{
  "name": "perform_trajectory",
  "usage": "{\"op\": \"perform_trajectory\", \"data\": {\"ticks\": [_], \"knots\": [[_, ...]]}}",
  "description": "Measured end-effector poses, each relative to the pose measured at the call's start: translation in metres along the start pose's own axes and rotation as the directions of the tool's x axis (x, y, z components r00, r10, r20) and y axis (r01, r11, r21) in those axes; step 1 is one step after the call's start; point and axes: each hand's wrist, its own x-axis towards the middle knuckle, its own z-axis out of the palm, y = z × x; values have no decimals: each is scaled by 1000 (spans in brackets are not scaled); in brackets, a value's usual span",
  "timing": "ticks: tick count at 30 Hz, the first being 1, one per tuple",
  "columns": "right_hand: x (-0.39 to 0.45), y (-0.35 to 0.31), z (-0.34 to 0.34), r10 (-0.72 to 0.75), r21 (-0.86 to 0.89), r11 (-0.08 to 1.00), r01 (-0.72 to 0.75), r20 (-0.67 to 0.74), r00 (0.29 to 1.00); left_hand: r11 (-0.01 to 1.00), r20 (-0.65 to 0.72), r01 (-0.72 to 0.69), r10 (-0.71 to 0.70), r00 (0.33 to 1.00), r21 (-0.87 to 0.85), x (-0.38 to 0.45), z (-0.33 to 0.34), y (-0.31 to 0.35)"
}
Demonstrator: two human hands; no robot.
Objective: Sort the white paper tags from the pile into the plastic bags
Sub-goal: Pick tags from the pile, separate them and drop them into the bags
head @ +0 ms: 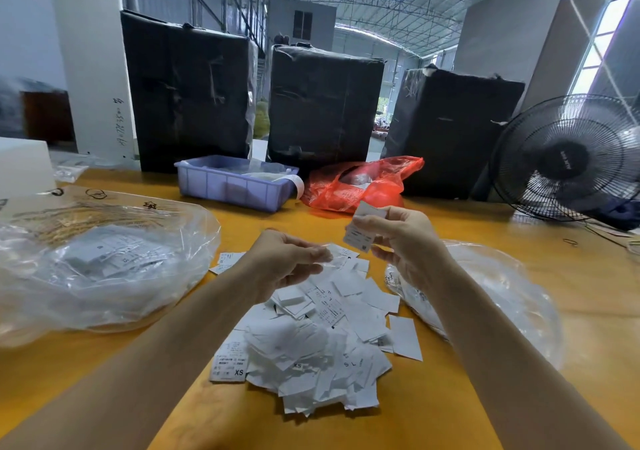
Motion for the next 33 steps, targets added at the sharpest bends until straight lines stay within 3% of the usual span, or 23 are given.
{"op": "perform_trajectory", "data": {"ticks": [3,5,9,19,33], "knots": [[0,4,5,-83,-107,991,78,-38,996,1000,23,13,-13,1000,12,1,0,-1],[-1,5,8,-110,-84,990,109,-8,994,1000,41,17,-18,999,8,2,1,-1],[-2,3,8,-110,-26,993,111,41,993,999,56,29,-27,998,-30,3,1,0],[-3,6,10,-139,-59,988,140,17,990,995,82,38,-30,996,-96,-1,1,4],[-5,5,10,-120,-16,993,121,39,992,996,73,40,-34,997,-81,-3,0,5]]}}
